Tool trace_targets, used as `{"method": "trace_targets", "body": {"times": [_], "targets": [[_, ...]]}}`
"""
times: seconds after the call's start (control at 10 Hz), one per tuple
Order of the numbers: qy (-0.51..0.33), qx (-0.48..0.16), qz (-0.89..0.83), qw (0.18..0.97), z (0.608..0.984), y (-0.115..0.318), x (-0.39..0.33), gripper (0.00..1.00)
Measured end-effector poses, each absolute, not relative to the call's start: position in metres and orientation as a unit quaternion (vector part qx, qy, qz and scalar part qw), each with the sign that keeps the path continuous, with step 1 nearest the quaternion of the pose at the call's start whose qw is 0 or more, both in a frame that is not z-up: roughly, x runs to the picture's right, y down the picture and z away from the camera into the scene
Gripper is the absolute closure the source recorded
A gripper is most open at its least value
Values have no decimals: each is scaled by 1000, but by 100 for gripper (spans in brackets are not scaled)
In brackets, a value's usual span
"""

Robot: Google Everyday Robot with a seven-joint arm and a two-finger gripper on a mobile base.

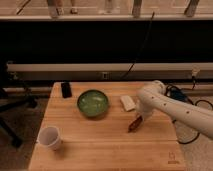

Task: Drag the pepper across the table

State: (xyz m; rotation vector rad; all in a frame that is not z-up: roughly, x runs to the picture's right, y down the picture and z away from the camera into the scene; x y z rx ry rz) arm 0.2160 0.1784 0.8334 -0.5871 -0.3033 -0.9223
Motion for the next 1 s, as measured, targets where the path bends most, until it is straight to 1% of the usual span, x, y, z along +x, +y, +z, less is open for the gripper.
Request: {"method": "trace_targets", "body": {"times": [1.0], "targets": [[-146, -274, -448, 838, 832, 178, 236, 100]]}}
